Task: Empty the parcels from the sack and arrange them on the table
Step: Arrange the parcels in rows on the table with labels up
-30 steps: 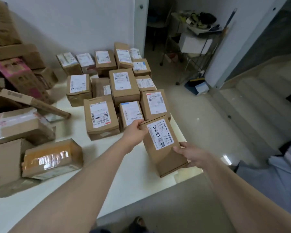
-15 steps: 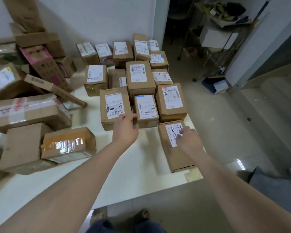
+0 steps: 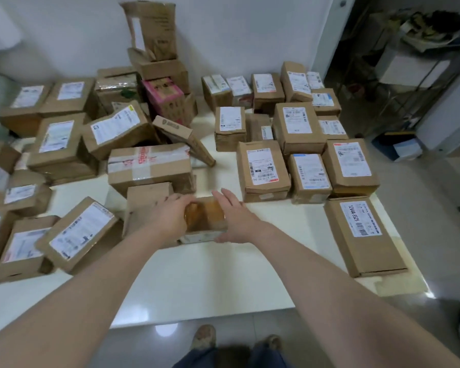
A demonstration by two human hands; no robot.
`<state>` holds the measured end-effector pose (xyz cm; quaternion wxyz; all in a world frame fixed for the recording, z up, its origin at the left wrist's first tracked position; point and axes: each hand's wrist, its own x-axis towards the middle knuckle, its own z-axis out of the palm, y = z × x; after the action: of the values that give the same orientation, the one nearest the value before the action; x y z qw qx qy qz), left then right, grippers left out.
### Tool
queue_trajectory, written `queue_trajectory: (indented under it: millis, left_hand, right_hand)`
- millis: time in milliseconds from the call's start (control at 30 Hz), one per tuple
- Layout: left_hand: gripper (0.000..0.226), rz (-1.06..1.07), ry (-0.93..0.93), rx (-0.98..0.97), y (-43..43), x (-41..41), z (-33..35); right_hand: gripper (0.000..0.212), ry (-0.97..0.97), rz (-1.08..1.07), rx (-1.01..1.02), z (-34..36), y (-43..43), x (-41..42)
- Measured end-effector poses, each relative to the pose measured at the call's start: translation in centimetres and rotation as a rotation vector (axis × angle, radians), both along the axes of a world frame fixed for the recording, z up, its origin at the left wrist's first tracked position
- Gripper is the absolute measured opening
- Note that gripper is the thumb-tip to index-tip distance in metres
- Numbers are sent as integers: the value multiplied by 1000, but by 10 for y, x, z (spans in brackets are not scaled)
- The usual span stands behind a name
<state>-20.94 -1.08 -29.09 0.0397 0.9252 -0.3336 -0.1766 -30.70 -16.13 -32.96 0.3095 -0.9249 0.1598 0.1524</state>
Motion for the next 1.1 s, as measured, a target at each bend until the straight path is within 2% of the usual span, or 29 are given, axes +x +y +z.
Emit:
queue_trajectory:
  millis: [100,200,267,333,467,533,633,733,833,900,933,1033,1100]
  left_hand:
    - [60,112,154,-269,9,4,-7]
    - [38,243,262,-519,3,9,-15]
    - [37,270,310,-522,-9,8,-19]
    - [41,274,430,-431,-26,-2,-23]
    - [36,272,780,-369,-62,-47,-23]
    - [45,200,846,-383,-82,-71,-26]
    - [61,124,832,-415,-110,-102,-28]
    - [69,75,836,-428,-134,-124,-32]
    - [80,77,852,-374,-155,-141,-40]
    - [78,87,820,-372,-167,-152,-43]
    - [75,94,801,-393,-173,-155,-44]
    - [67,144,720,-452,-186,-157,-40]
    - [62,191,625,-476,-188,-148,-33]
  right_hand:
    - [96,2,-125,6,-2,5,-2]
    - [80,69,-403,392,5,-8,-31]
    - [69,99,-599,630,9,-20,-59]
    - [63,93,-769,728,10,-30,-87]
    - [55,53,-951,750,11,-45,-133]
    - [51,40,-1009,741,11,-54,-150]
    - [47,-1,-1092,732,9,-69,-170]
    - [49,-78,-1150,633,2,-93,-186]
    - [48,-109,-1091,511,-3,-113,-196]
    - [41,-70,-1020,433,-4,-123,-198]
    - [36,-59,-979,362,-2,-127,-198]
    - [24,-72,-809,-69,5,-142,-189]
    - [19,-153,-776,-181,10,-148,-177]
